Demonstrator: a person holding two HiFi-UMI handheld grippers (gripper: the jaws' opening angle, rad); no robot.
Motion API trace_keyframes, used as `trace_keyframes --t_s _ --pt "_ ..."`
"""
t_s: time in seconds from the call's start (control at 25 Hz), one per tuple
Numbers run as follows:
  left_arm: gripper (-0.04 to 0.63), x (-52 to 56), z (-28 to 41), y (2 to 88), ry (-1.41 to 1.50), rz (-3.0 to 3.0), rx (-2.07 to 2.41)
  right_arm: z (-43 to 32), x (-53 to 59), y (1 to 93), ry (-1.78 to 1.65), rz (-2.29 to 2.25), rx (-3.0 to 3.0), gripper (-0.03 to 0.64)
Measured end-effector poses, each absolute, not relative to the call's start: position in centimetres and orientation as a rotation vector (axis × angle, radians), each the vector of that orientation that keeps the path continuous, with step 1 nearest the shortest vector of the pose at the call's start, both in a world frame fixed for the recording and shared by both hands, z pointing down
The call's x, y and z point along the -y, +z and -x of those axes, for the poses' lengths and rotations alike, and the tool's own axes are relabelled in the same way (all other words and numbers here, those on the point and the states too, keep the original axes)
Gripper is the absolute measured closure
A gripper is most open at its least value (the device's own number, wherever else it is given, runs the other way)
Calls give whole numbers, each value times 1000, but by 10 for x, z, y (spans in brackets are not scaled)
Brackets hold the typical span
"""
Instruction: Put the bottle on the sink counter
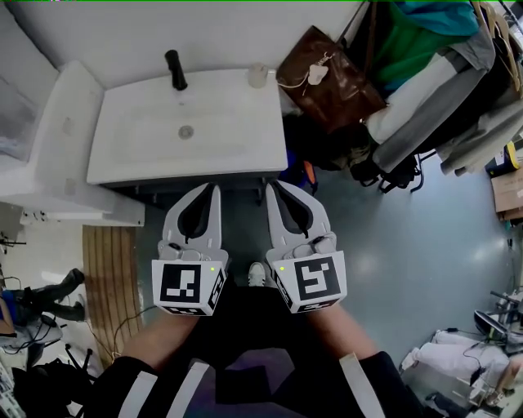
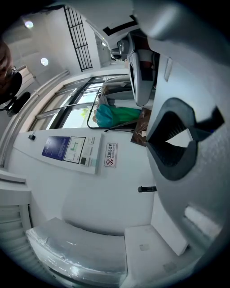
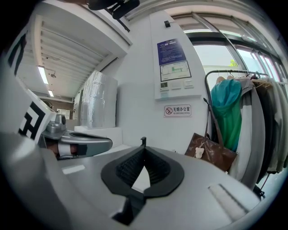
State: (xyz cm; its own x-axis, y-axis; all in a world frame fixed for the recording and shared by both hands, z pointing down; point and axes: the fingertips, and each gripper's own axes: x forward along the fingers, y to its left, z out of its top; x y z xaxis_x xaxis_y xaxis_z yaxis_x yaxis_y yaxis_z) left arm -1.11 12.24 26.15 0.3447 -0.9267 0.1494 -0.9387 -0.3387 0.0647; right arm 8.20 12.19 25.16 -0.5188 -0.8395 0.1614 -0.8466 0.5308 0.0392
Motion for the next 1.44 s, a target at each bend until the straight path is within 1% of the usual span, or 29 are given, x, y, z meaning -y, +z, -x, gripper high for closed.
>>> trace_keyframes --t_s 0.52,1.44 --pt "597 -161 3 262 116 -2411 1798 -89 -166 263 89 -1372 2638 617" --pt "597 -161 7 265 143 -2408 1828 -85 -162 271 141 -1339 2647 617"
